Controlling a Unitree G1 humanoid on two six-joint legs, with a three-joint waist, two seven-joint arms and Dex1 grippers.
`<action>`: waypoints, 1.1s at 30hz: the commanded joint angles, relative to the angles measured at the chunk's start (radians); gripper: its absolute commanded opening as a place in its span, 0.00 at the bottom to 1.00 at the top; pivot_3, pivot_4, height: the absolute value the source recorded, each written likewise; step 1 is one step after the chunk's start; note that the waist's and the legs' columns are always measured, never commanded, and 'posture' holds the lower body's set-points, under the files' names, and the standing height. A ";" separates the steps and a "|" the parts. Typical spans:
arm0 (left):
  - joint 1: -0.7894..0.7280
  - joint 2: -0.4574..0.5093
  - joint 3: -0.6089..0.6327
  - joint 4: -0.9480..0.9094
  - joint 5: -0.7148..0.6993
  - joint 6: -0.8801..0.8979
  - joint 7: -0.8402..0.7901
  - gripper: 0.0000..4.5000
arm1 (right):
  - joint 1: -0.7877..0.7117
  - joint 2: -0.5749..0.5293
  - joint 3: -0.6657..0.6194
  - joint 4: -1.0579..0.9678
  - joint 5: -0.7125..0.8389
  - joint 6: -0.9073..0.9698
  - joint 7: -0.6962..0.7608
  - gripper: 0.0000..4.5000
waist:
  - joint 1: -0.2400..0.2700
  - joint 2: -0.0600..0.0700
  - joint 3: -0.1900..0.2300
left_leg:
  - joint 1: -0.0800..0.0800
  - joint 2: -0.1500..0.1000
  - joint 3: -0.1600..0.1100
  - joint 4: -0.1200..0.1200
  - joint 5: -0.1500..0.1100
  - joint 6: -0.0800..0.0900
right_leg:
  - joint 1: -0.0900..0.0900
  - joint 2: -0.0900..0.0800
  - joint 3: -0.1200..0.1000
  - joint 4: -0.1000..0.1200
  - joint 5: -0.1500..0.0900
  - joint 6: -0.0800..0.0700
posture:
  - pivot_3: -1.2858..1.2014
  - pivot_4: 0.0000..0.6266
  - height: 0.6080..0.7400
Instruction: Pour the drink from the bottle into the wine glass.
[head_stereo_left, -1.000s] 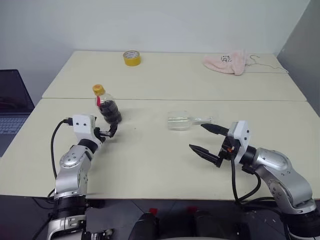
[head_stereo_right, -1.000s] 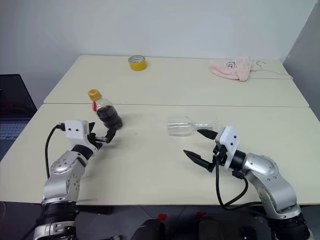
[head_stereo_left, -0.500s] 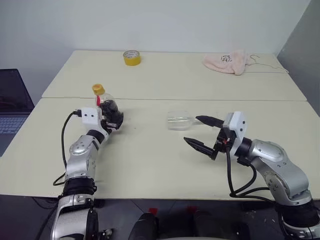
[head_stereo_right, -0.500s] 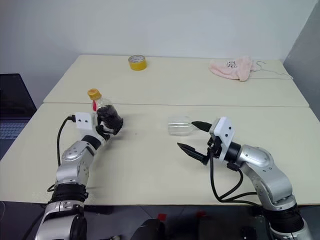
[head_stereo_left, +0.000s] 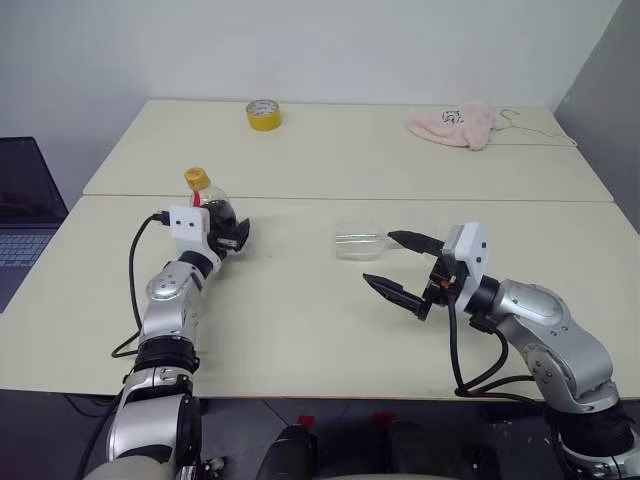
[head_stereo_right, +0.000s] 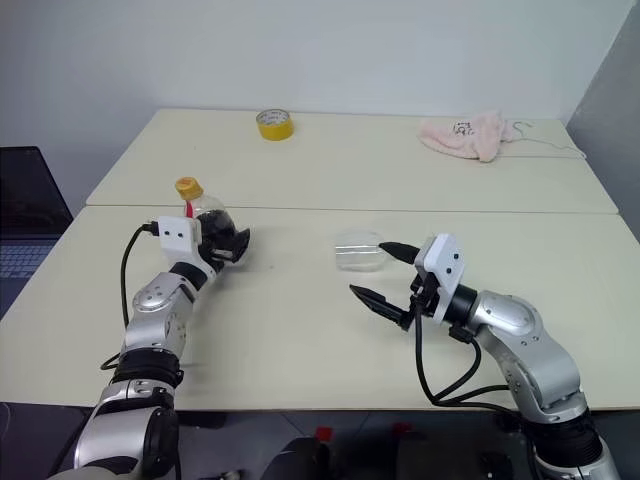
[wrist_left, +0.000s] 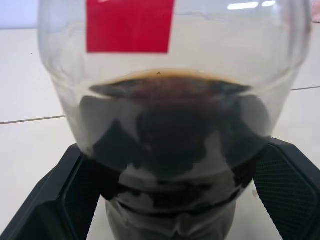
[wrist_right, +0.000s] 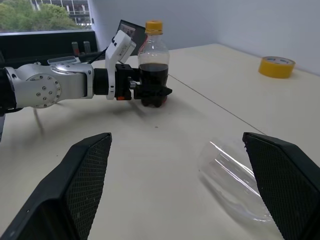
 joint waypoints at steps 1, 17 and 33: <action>-0.038 0.017 0.000 0.029 0.010 -0.039 -0.007 0.99 | -0.021 0.008 0.003 -0.027 -0.004 -0.012 -0.007 1.00 | 0.000 0.000 0.000 | 0.000 0.000 0.000 0.000 0.000 0.000 | 0.000 0.000 0.000 0.000 0.000 0.000 | 0.52 0.24 1.00; 0.007 0.002 -0.021 -0.046 0.006 -0.030 -0.058 0.49 | -0.011 0.022 -0.002 -0.031 -0.026 -0.030 -0.020 1.00 | -0.002 0.000 0.000 | -0.001 -0.001 0.000 0.000 0.000 0.000 | -0.001 0.000 0.000 0.001 0.000 0.000 | 0.52 0.24 1.00; 0.304 -0.120 -0.170 -0.710 0.030 0.325 0.059 0.44 | -0.097 0.034 -0.001 -0.088 -0.006 0.088 -0.101 1.00 | 0.000 0.000 0.000 | -0.004 0.000 -0.001 0.001 0.000 0.000 | -0.003 -0.001 0.000 0.001 0.000 0.000 | 0.52 0.24 1.00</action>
